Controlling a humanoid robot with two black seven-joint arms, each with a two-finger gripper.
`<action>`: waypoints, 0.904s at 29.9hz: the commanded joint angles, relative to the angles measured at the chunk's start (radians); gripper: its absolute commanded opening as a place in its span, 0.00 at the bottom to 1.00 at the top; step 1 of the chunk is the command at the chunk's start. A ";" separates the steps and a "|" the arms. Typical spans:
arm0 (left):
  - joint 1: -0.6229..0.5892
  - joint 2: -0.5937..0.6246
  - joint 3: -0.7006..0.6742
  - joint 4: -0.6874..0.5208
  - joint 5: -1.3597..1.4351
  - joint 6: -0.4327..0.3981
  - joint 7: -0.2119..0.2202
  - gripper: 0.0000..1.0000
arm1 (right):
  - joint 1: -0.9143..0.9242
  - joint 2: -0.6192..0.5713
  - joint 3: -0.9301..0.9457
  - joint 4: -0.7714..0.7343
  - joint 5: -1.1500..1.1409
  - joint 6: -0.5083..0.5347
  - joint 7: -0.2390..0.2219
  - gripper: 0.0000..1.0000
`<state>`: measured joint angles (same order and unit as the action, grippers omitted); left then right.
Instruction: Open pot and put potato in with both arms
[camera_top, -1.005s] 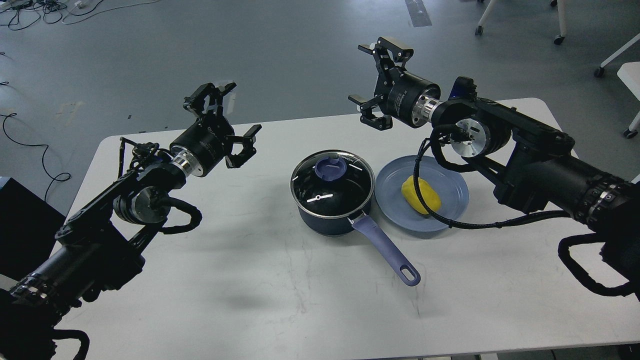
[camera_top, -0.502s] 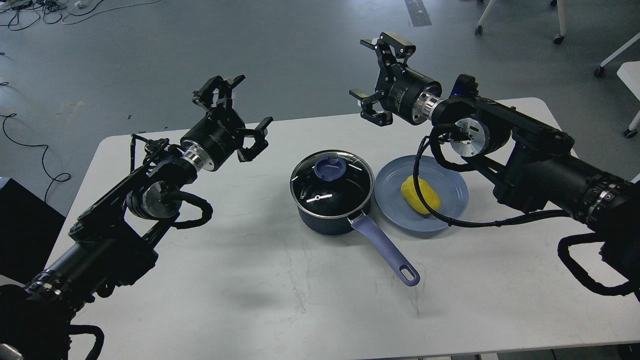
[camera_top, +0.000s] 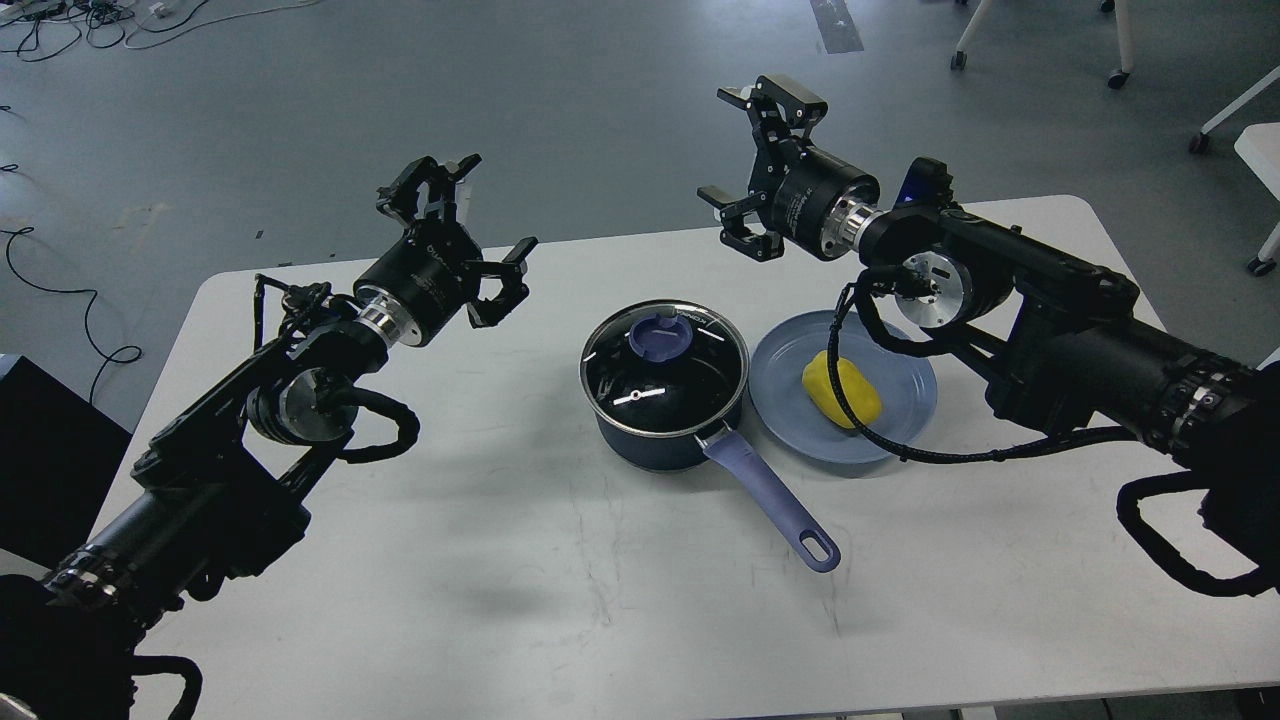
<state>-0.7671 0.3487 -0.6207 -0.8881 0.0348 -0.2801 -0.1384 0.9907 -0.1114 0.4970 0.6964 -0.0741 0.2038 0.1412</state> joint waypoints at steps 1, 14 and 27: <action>0.000 0.003 -0.001 -0.002 0.000 -0.001 -0.001 0.99 | -0.007 -0.001 0.026 0.003 0.000 0.003 -0.009 1.00; -0.012 0.029 -0.004 -0.011 0.016 0.004 -0.019 0.99 | -0.006 -0.013 0.067 0.003 0.005 0.011 -0.018 1.00; -0.035 0.032 0.082 -0.110 0.983 0.449 -0.350 0.99 | -0.061 -0.116 0.149 -0.014 0.005 0.002 -0.057 1.00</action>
<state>-0.7864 0.3707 -0.5664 -0.9833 0.8127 0.1086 -0.4866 0.9449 -0.1948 0.6166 0.6793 -0.0691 0.2064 0.0856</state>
